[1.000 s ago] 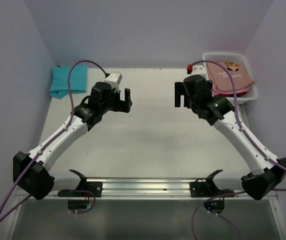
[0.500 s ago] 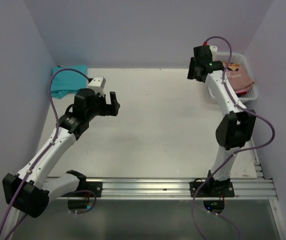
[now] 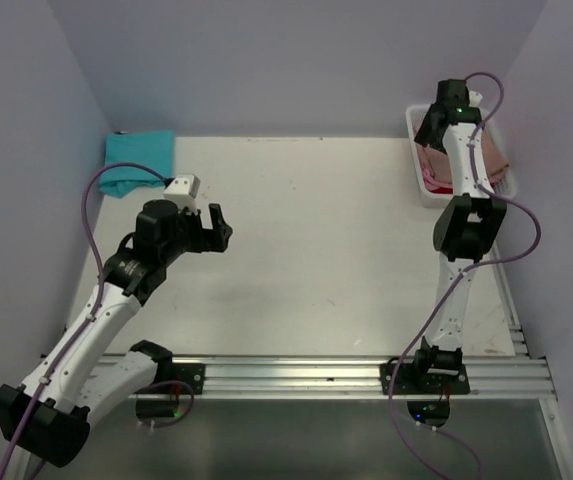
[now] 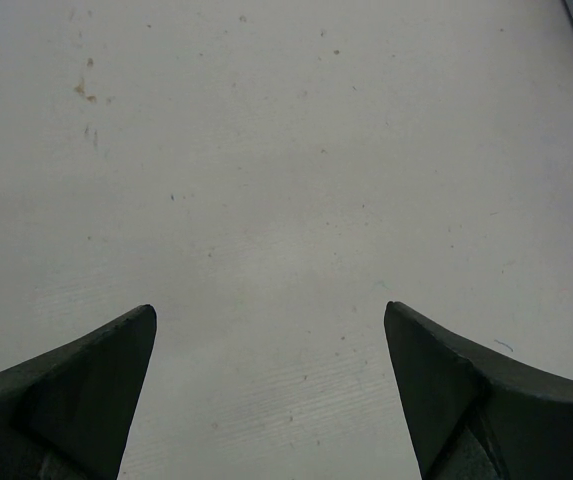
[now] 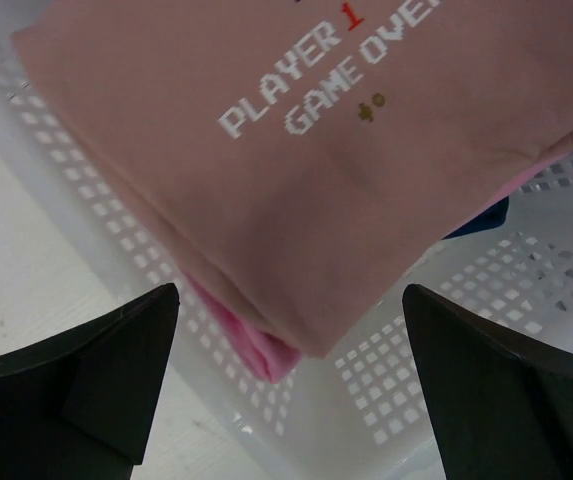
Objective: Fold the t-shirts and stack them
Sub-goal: Grab crumpled tshirt from bin with the right arm
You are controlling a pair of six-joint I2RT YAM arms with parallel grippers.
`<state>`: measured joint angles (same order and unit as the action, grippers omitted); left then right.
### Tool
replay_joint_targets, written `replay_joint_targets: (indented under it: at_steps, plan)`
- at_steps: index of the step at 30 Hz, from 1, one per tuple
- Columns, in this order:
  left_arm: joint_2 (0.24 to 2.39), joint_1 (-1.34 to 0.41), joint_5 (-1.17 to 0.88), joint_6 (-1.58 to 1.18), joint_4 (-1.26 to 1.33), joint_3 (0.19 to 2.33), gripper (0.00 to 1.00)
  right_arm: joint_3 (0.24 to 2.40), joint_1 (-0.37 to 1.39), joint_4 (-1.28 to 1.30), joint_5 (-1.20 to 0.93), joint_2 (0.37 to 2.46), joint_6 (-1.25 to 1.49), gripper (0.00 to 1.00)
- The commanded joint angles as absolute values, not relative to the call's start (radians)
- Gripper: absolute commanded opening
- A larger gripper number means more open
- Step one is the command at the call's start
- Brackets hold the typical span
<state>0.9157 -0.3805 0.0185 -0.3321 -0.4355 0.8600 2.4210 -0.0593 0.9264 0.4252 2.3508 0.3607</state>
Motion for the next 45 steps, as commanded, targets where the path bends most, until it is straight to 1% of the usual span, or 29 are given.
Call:
replay_joint_targets:
  at_steps: [1,6,8,10,12,13,15,16,17,18,19,20,21,22,24,25,26,27,28,29,31,32,33,39,44,45]
  plan:
    - [0.874,-0.374,0.012,-0.365,-0.439,0.838,1.0,2.427,-0.143,0.885,0.367,2.359,0.429,0.99]
    - [0.864,-0.374,0.018,-0.37,-0.439,0.808,1.0,2.451,-0.216,0.845,0.256,2.402,0.433,0.96]
    - [0.868,-0.374,0.021,-0.376,-0.439,0.804,1.0,2.43,-0.244,0.831,0.201,2.42,0.452,0.94]
    - [0.871,-0.374,0.023,-0.38,-0.437,0.802,1.0,2.439,-0.259,0.833,0.103,2.454,0.472,0.92]
    - [0.876,-0.374,0.023,-0.388,-0.434,0.802,1.0,2.476,-0.275,0.874,0.004,2.534,0.482,0.9]
    - [0.88,-0.374,0.021,-0.39,-0.434,0.802,1.0,2.527,-0.278,0.896,-0.035,2.561,0.488,0.87]
    - [0.885,-0.374,0.02,-0.394,-0.434,0.804,1.0,2.554,-0.279,0.928,-0.092,2.621,0.489,0.85]
    - [0.89,-0.374,0.015,-0.396,-0.431,0.805,1.0,2.543,-0.279,0.927,-0.145,2.631,0.491,0.78]
    - [0.891,-0.374,0.014,-0.397,-0.431,0.805,1.0,2.531,-0.279,0.919,-0.161,2.637,0.492,0.72]
    - [0.891,-0.373,0.012,-0.397,-0.431,0.805,1.0,2.514,-0.279,0.914,-0.175,2.635,0.497,0.62]
    - [0.893,-0.373,0.011,-0.399,-0.434,0.805,1.0,2.478,-0.279,0.905,-0.207,2.626,0.495,0.33]
    - [0.893,-0.374,0.011,-0.402,-0.433,0.804,1.0,2.461,-0.279,0.899,-0.216,2.619,0.495,0.12]
    - [0.893,-0.374,0.009,-0.403,-0.431,0.801,1.0,2.444,-0.281,0.899,-0.21,2.606,0.497,0.0]
    - [0.89,-0.374,0.006,-0.403,-0.43,0.801,1.0,2.377,-0.279,0.881,-0.207,2.583,0.491,0.0]
    - [0.885,-0.374,0.005,-0.41,-0.423,0.792,1.0,2.272,-0.278,0.781,-0.215,2.473,0.482,0.0]
    - [0.884,-0.373,-0.018,-0.411,-0.411,0.788,1.0,2.167,-0.278,0.744,-0.219,2.433,0.482,0.0]
    - [0.884,-0.373,-0.023,-0.417,-0.405,0.782,1.0,2.117,-0.278,0.704,-0.242,2.342,0.479,0.0]
    - [0.884,-0.373,-0.029,-0.419,-0.4,0.781,1.0,2.071,-0.278,0.628,-0.253,2.303,0.477,0.0]
    - [0.884,-0.374,-0.041,-0.423,-0.393,0.778,1.0,2.006,-0.278,0.602,-0.268,2.258,0.477,0.0]
    - [0.884,-0.374,-0.047,-0.425,-0.388,0.775,1.0,1.972,-0.278,0.571,-0.294,2.187,0.48,0.0]
    - [0.882,-0.374,-0.06,-0.428,-0.382,0.773,1.0,1.895,-0.276,0.467,-0.36,2.11,0.503,0.0]
    - [0.881,-0.374,-0.061,-0.433,-0.379,0.769,1.0,1.87,-0.273,0.436,-0.379,2.077,0.511,0.0]
    - [0.877,-0.374,-0.064,-0.433,-0.379,0.767,1.0,1.844,-0.27,0.375,-0.399,2.003,0.515,0.0]
    - [0.844,-0.374,-0.077,-0.44,-0.365,0.736,1.0,1.743,-0.247,0.259,-0.471,1.777,0.532,0.0]
    - [0.827,-0.374,-0.081,-0.439,-0.37,0.729,1.0,1.703,-0.193,0.248,-0.552,1.651,0.519,0.0]
    - [0.816,-0.374,-0.081,-0.439,-0.371,0.727,1.0,1.718,-0.178,0.283,-0.563,1.637,0.484,0.0]
